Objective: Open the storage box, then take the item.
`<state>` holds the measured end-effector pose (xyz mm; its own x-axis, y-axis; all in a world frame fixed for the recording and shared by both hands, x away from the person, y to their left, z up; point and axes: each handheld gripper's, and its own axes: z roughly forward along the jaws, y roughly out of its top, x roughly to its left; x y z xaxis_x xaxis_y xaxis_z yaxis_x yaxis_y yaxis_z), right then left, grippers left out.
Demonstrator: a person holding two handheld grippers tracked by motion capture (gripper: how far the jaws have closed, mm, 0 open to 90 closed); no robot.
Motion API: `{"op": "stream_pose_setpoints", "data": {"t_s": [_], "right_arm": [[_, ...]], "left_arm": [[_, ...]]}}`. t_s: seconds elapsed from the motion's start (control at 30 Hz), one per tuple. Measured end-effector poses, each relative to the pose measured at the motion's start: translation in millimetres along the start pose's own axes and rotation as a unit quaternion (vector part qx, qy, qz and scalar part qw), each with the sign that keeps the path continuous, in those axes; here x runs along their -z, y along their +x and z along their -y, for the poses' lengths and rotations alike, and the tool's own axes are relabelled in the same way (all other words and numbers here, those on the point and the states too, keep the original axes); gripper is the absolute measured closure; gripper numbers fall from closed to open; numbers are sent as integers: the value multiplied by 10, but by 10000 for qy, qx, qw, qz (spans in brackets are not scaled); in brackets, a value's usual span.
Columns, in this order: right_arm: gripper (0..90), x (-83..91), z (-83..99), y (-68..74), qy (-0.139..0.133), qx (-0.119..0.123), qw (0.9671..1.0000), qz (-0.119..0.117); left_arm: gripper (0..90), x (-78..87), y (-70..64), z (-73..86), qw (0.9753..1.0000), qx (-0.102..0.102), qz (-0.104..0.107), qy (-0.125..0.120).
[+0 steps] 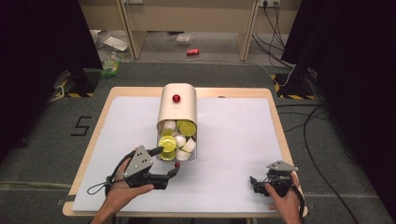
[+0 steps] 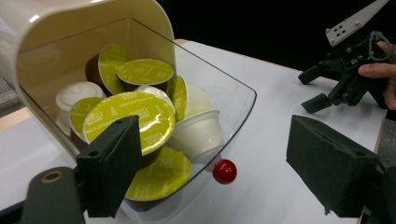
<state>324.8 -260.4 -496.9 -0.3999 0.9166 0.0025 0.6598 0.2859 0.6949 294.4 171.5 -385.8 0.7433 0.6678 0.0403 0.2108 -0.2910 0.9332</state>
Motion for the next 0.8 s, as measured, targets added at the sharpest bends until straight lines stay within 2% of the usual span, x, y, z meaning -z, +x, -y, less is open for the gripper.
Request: {"op": "stream_pose_setpoints", "data": {"t_s": [0.43, 0.8], "right_arm": [[2, 1, -1, 0, 7, 2, 10000, -3], [2, 0, 0, 0, 3, 0, 10000, -1]], "left_arm": [[177, -34, 146, -75, 9998, 132, -89, -81], [178, -79, 128, -86, 10000, 26, -85, -44]]}}
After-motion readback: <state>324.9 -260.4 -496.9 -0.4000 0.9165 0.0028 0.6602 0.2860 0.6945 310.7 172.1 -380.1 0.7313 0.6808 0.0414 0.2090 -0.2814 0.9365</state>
